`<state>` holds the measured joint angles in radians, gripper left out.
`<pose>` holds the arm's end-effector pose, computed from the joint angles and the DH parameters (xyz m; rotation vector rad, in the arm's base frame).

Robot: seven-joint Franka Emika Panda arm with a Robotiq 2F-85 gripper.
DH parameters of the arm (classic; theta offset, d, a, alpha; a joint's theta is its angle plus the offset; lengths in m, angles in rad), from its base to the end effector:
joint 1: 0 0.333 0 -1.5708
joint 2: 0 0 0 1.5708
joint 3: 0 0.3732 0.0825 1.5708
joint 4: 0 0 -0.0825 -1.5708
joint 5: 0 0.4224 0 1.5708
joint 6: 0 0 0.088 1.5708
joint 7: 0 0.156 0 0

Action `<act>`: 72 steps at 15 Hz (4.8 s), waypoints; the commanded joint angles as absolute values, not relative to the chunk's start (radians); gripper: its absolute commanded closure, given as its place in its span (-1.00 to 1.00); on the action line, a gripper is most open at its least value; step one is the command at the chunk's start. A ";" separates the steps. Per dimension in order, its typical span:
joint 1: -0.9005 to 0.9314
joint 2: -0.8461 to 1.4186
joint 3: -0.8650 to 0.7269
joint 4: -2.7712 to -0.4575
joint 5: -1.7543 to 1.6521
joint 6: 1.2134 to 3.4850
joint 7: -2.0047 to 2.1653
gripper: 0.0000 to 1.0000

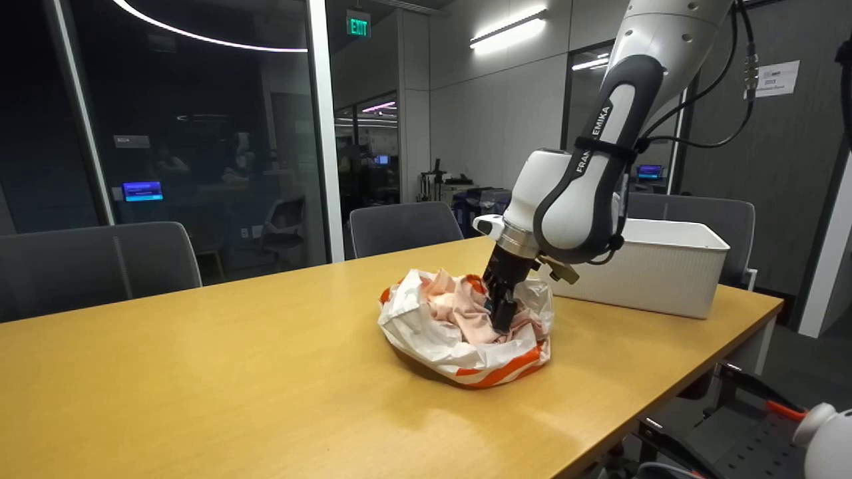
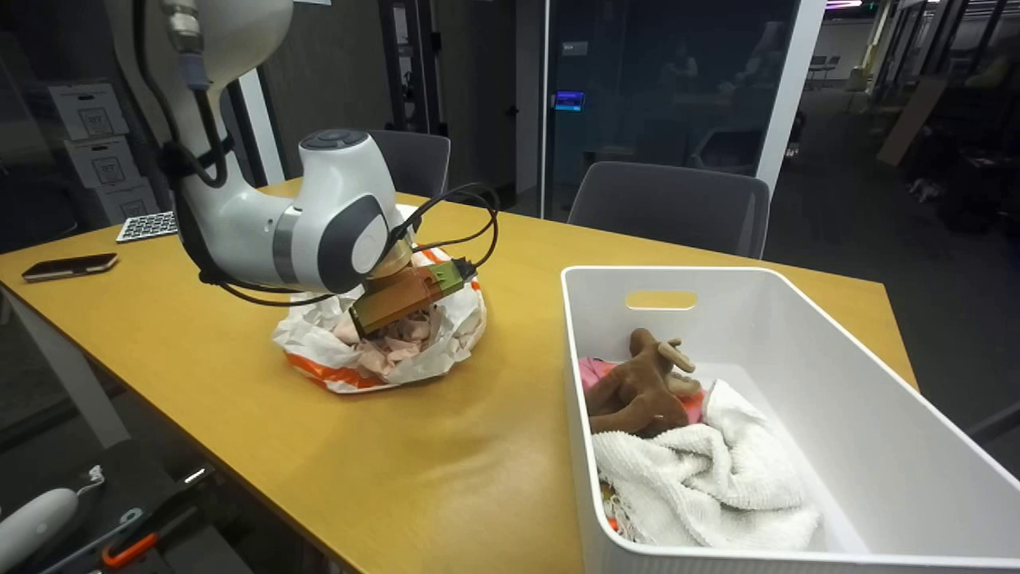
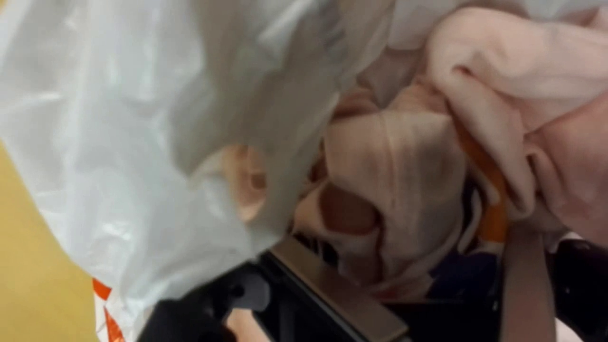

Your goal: Remove the peach shirt from the basket, then put it in the plastic and pull up the plastic

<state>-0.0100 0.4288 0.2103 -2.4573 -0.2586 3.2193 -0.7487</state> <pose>0.5327 0.1412 0.1383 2.5409 1.6954 0.5448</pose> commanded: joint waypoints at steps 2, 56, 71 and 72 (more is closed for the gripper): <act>-0.151 0.314 0.377 -2.472 -0.195 3.033 -0.718 -0.69; -0.092 0.014 -0.015 -2.261 0.062 2.535 -0.563 -1.00; -0.037 0.178 0.065 -2.319 0.259 2.440 -0.728 -1.00; -0.037 0.188 0.075 -2.317 0.262 2.445 -0.728 -1.00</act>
